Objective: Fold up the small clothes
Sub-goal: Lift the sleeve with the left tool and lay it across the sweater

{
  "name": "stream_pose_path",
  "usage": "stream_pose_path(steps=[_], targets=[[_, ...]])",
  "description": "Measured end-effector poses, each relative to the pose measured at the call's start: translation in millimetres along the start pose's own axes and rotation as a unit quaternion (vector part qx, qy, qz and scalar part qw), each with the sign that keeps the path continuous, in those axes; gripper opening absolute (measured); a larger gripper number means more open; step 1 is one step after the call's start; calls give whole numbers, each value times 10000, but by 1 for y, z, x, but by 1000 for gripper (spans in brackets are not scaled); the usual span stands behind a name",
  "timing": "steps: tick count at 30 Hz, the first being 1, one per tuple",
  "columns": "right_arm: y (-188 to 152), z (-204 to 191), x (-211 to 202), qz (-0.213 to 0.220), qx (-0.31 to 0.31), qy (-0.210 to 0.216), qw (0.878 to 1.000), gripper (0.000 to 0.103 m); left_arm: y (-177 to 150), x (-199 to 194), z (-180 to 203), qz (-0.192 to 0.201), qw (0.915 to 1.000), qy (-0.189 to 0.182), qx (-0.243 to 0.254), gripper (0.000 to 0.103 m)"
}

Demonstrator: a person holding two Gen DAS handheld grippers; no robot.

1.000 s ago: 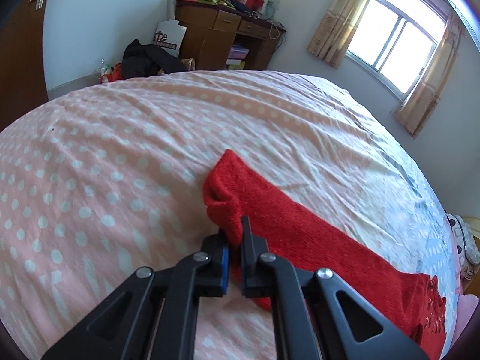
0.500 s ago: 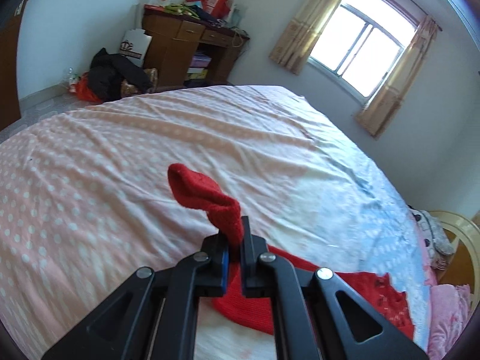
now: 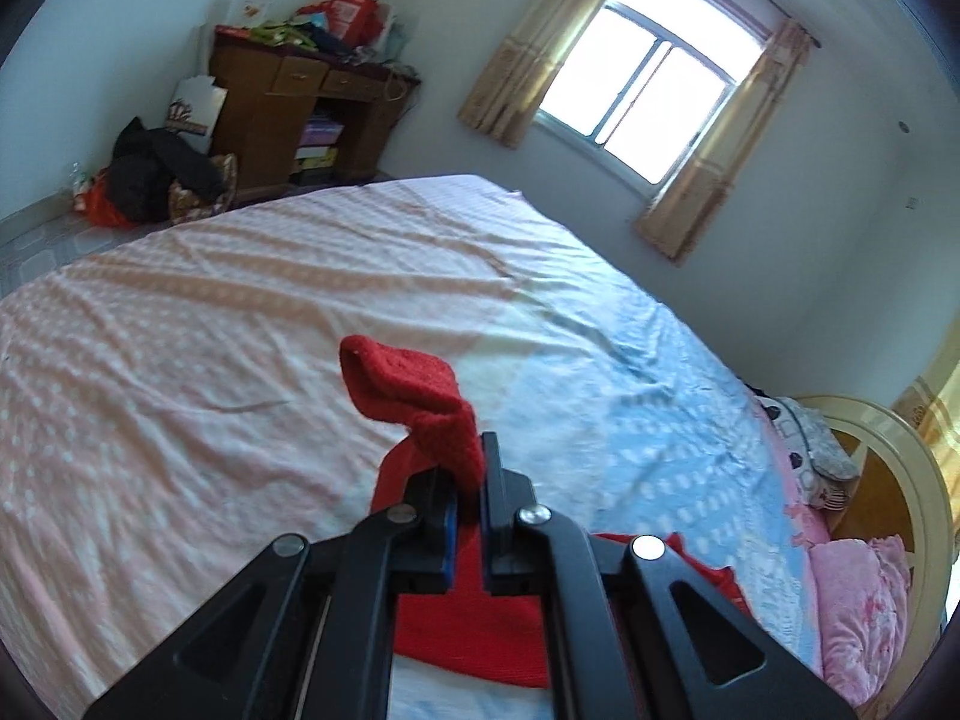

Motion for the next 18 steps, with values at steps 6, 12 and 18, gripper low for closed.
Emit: stream_pose_path(steps=[6, 12, 18], targets=[[-20, 32, -32, -1, 460, 94, 9989, 88, 2, -10, 45, 80, 9994, -270, 197, 5], [-40, 59, -53, 73, 814, 7, 9967, 88, 1, -20, 89, 213, 9980, -475, 356, 5], [-54, 72, -69, 210, 1027, 60, 9945, 88, -8, -25, 143, 251, 9953, -743, 564, 5]])
Point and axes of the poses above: each gripper's, at about its wrist camera, not at the fingertips, and x roughly the way its jaws point, z to its right, y to its top, the point moved 4 cm from there along x, roughly the way its jaws point, and after that the axes turned 6 degrees about y, right-handed, at the moved point
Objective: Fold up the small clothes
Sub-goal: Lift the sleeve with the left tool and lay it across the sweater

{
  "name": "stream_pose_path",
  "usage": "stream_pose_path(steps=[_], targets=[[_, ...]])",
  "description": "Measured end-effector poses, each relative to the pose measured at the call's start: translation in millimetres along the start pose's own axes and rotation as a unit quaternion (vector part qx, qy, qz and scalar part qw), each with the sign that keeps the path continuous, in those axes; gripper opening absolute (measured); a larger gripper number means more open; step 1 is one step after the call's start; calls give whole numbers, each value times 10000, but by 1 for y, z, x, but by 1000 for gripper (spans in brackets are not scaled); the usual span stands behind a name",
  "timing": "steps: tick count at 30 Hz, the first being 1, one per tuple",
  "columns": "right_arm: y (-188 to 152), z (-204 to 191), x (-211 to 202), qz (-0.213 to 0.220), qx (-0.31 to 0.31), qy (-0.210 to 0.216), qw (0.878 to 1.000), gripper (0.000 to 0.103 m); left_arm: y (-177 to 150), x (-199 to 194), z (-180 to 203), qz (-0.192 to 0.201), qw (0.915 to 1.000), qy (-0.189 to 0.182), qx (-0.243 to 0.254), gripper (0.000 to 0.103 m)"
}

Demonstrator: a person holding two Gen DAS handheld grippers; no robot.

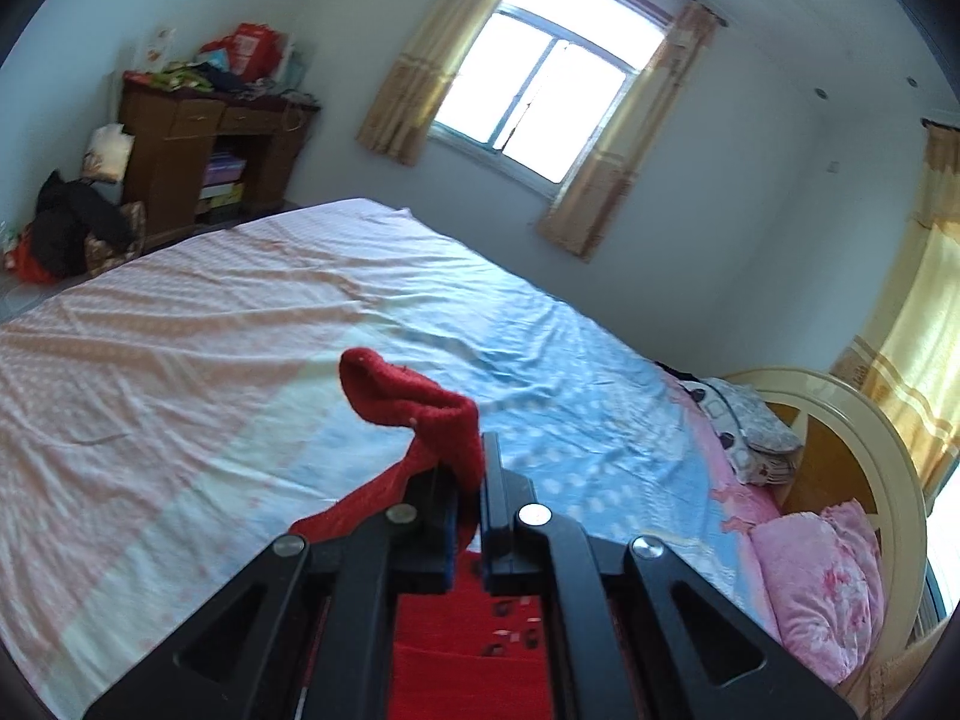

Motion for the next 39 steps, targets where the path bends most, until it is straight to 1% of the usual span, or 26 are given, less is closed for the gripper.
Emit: stream_pose_path(steps=[4, 9, 12, 16, 18, 22, 25, 28, 30, 31, 33, 34, 35, 37, 39], targets=[[-8, 9, -4, 18, 110, 24, 9999, 88, -10, 5, 41, -44, 9996, -209, 168, 5], [-14, 18, -5, 60, 203, 53, 9998, 88, -29, 10, 80, -129, 9984, -430, 357, 5], [-16, 21, -4, 78, 288, 83, 9995, 88, -47, 12, 104, -171, 9970, -548, 524, 5], [-20, 21, 1, 17, 336, 114, 9994, 88, -83, 23, 136, -342, 9940, -689, 779, 5], [-23, 19, 3, -31, 324, 137, 9994, 88, -104, 32, 150, -412, 9923, -653, 967, 5], [-27, 16, 6, -83, 246, 145, 9996, 88, -153, 52, 178, -629, 9849, -559, 1513, 5], [-30, 17, 8, -121, 221, 104, 9996, 88, -181, 63, 187, -816, 9790, -523, 1792, 5], [-32, 19, 11, -171, 229, 87, 9996, 88, -198, 72, 195, -1008, 9721, -471, 2066, 6], [-34, 20, 11, -189, 213, 68, 9996, 88, -205, 73, 195, -1016, 9658, -315, 2366, 7], [-35, 21, 12, -199, 203, 66, 9996, 88, -206, 71, 193, -982, 9634, -286, 2478, 11], [-37, 23, 13, -236, 222, 90, 9994, 88, -208, 65, 188, -899, 9597, -203, 2653, 29], [-39, 24, 14, -263, 242, 100, 9993, 88, -207, 60, 183, -811, 9587, -152, 2721, 46], [-40, 24, 15, -287, 247, 95, 9992, 88, -205, 52, 176, -683, 9574, -108, 2803, 59], [-42, 24, 16, -301, 206, 50, 9993, 88, -200, 35, 159, -404, 9547, -49, 2947, 68], [-43, 23, 15, -279, 174, 16, 9995, 88, -196, 25, 139, -196, 9491, 89, 3144, 75]])
Point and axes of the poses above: each gripper's, at about its wrist camera, not at the fingertips, and x roughly the way its jaws point, z to its right, y to its top, the point moved 4 cm from there along x, roughly the way its jaws point, and after that the axes turned 6 degrees about y, right-handed, at the moved point
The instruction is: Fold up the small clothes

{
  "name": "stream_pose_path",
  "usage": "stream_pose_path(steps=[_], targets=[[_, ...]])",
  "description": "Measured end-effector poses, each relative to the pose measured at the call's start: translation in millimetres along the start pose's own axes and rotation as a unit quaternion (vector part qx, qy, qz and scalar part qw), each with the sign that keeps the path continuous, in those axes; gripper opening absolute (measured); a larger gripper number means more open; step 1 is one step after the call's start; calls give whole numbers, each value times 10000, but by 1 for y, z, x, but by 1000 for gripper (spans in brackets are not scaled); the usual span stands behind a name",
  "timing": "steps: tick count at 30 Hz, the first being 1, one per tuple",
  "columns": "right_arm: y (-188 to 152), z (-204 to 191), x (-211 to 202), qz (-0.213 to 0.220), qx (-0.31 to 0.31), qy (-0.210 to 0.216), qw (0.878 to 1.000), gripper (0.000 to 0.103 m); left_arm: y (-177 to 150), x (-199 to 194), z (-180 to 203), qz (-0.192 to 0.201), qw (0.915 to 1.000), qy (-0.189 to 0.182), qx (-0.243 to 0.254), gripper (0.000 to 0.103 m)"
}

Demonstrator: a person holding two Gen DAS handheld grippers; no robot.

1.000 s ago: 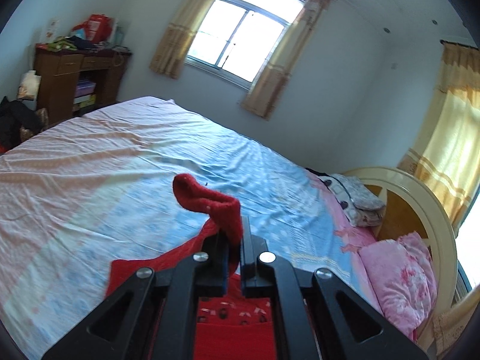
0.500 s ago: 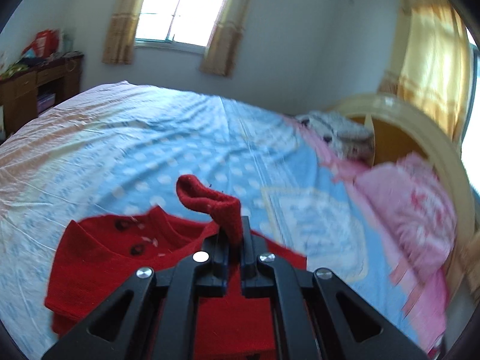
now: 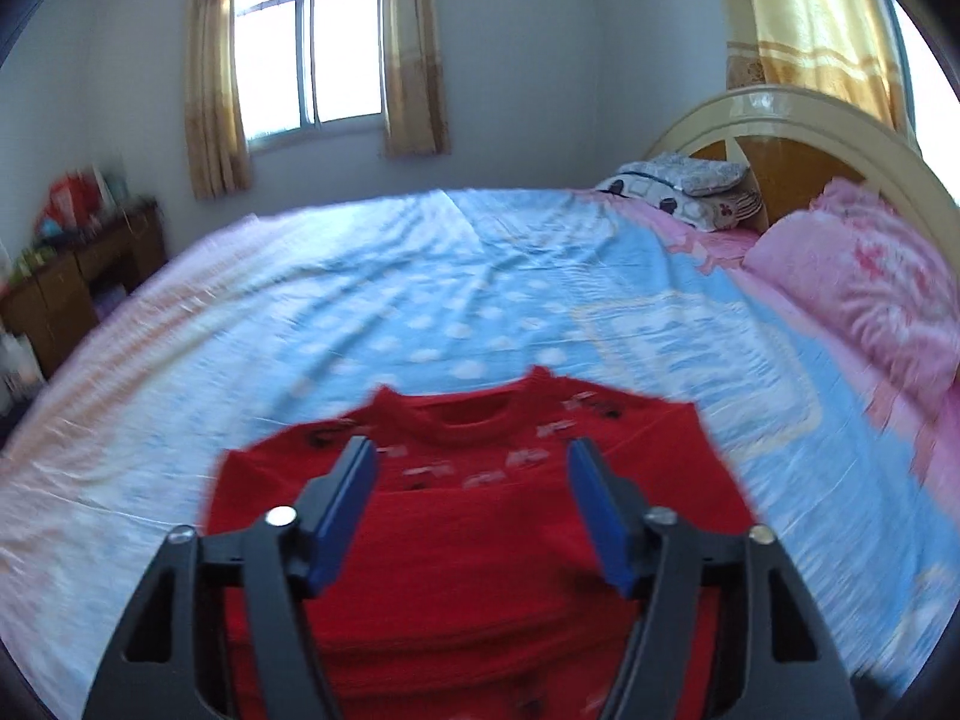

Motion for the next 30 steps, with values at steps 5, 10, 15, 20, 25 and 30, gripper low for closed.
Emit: stream_pose_path(steps=[5, 10, 15, 20, 25, 30], targets=[[-4, -4, 3, 38, -73, -94, 9999, 88, -52, -3, -72, -42, 9874, 1505, 490, 84], [-3, -3, 3, 99, -50, -123, 9999, 88, -97, 25, -129, -794, 9743, 2092, 262, 84], [0, 3, -2, 254, 100, -194, 9994, 88, -107, 34, -145, -929, 9785, 1826, -221, 86], [9, 7, -9, 405, 175, -441, 9981, 88, -112, 39, -150, -951, 9799, 1716, -371, 95], [40, 9, -15, 537, 342, -493, 9968, 88, -117, 40, -149, -967, 9802, 1689, -371, 99], [94, 0, 0, 617, 153, -570, 9963, 86, -122, 48, -153, -1173, 9799, 1525, -528, 103]])
Point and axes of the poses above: each gripper's, at about its wrist camera, not at the fingertips, and x roughly the way its jaws point, z to its right, y to its top, the point moved 4 cm from there along x, roughly the way its jaws point, and after that the axes turned 6 degrees about y, right-handed, at the moved point
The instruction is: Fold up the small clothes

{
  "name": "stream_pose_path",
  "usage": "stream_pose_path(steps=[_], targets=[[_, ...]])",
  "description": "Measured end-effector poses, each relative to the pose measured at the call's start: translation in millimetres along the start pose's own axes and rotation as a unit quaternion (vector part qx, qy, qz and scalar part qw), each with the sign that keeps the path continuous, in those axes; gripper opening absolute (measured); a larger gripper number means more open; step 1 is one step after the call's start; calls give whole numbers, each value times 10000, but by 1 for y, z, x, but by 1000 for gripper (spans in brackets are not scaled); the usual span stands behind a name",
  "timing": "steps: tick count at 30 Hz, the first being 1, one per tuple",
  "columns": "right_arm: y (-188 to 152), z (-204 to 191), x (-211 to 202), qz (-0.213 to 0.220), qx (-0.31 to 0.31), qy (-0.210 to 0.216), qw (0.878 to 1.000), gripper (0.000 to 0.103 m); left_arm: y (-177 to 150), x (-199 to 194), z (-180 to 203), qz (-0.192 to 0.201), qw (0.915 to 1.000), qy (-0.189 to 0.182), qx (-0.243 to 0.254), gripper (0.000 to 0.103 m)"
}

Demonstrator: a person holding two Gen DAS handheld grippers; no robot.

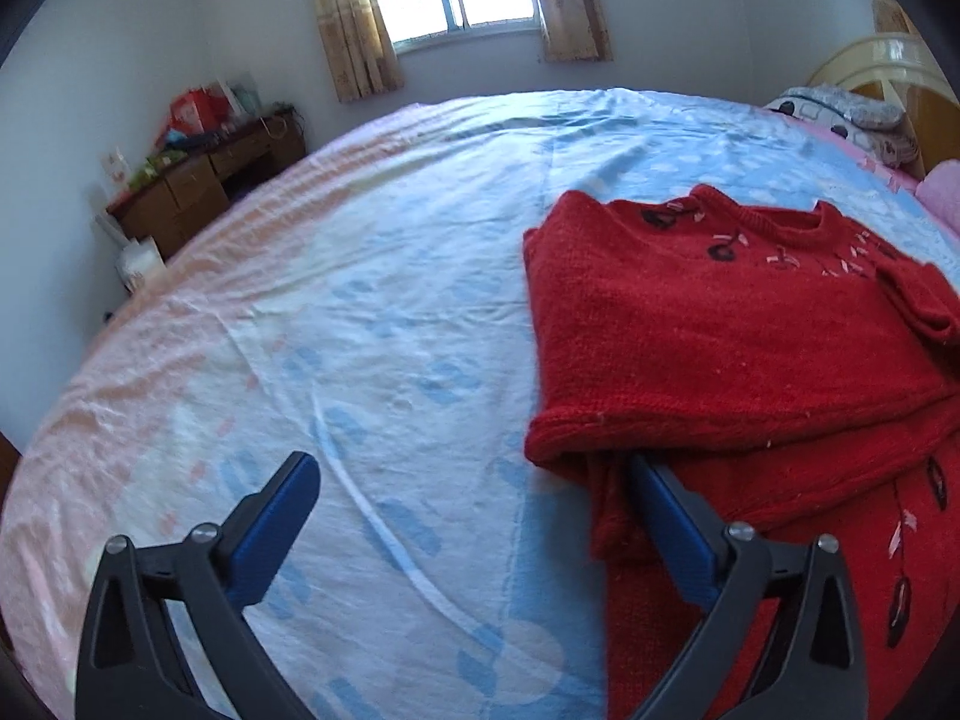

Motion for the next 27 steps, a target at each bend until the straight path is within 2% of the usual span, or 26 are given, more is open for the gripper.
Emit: stream_pose_path(steps=[5, 7, 9, 10, 11, 12, 14, 18, 22, 27], targets=[[25, -22, 40, -268, -341, -16, 9991, 86, -6, -1, -6, -4, 9994, -223, -251, 103], [27, -25, 62, -495, -436, -99, 9978, 81, -6, -1, -4, 26, 9996, -184, -231, 103], [27, -22, 82, -631, -513, -345, 9961, 66, -5, -2, -2, 72, 9998, -104, -166, 103], [26, -19, 87, -650, -509, -415, 9957, 62, -6, -3, -1, 99, 9998, -69, -146, 103], [25, -16, 88, -655, -482, -439, 9957, 51, -6, -3, -1, 111, 9998, -62, -142, 103], [24, -12, 90, -659, -435, -434, 9959, 30, -6, -3, -2, 114, 9998, -65, -147, 103], [23, -5, 84, -494, -348, -561, 9966, 12, -6, -2, -3, 91, 9998, -97, -172, 103], [24, 13, 59, -111, -87, -535, 9985, 9, -6, -2, -3, 65, 9997, -112, -186, 103], [24, 33, 46, 98, 318, -469, 9983, 9, -6, 1, -5, -31, 9995, -153, -263, 103], [8, 54, 54, -91, 720, -396, 9966, 9, -6, 2, -6, -28, 9995, -153, -266, 103]])
Point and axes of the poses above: each gripper's, at about its wrist camera, not at the fingertips, and x roughly the way its jaws point, z to its right, y to its top, the point moved 4 cm from there along x, roughly the way its jaws point, and after that the axes turned 6 degrees about y, right-handed, at the moved point
